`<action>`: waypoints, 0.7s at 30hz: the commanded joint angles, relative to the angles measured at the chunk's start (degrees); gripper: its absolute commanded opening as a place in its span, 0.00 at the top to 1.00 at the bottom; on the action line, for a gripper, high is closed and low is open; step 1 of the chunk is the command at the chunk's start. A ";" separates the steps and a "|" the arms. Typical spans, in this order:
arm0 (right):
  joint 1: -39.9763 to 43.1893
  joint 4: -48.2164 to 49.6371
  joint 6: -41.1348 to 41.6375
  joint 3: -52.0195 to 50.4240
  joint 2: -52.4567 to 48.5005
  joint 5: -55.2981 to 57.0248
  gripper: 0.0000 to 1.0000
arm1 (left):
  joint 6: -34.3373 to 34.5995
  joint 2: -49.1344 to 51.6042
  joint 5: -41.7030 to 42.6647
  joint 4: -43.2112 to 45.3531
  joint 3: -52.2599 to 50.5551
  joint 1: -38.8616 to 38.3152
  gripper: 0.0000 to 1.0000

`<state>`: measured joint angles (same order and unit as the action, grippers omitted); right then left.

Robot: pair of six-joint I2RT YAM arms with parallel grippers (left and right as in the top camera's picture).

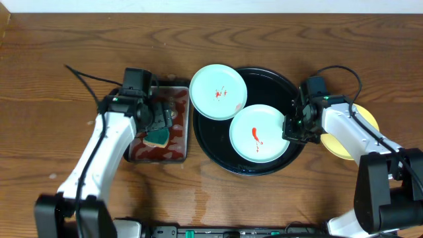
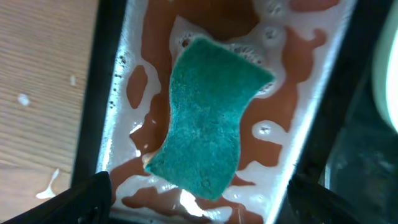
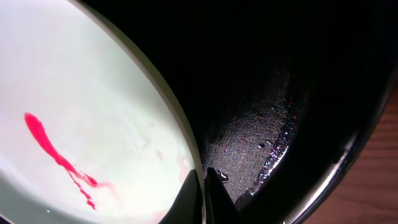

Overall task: Clean dirty plates on tray and stack at the side
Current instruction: 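Grip the right pale green plate rim and drag it toward center, then grasp the sponge in the soapy tray with the left gripper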

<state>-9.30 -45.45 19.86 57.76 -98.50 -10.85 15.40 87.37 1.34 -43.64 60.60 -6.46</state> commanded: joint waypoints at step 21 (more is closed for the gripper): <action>-0.55 -0.02 -1.29 -0.35 0.57 0.50 0.99 | -0.07 14.58 0.00 4.00 -0.81 0.28 0.93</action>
<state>-9.37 -45.41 19.84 57.74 -98.50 -10.70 15.18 100.84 1.76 -39.27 60.45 -6.46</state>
